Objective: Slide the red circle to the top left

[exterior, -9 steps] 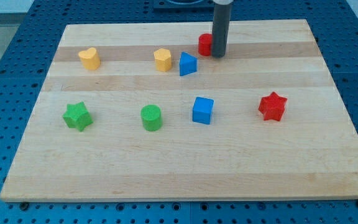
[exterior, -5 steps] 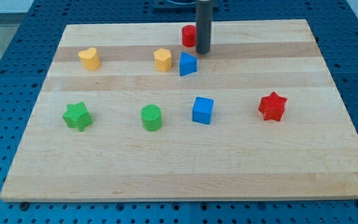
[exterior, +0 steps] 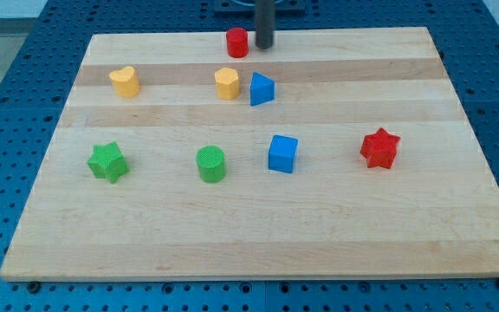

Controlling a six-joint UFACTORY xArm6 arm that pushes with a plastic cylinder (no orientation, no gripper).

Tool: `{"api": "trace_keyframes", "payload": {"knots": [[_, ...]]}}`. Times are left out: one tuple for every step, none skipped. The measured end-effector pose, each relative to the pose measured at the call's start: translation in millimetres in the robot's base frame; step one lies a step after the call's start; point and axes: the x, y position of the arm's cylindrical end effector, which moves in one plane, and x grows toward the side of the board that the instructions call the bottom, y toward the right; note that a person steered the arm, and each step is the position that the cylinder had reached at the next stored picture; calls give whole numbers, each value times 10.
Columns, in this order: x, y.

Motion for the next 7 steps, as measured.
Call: {"api": "trace_keyframes", "payload": {"knots": [[93,-997],[96,-1180],[238,-1197],[285,-1743],[285,-1942],[290,-1954],[290,-1954]]}}
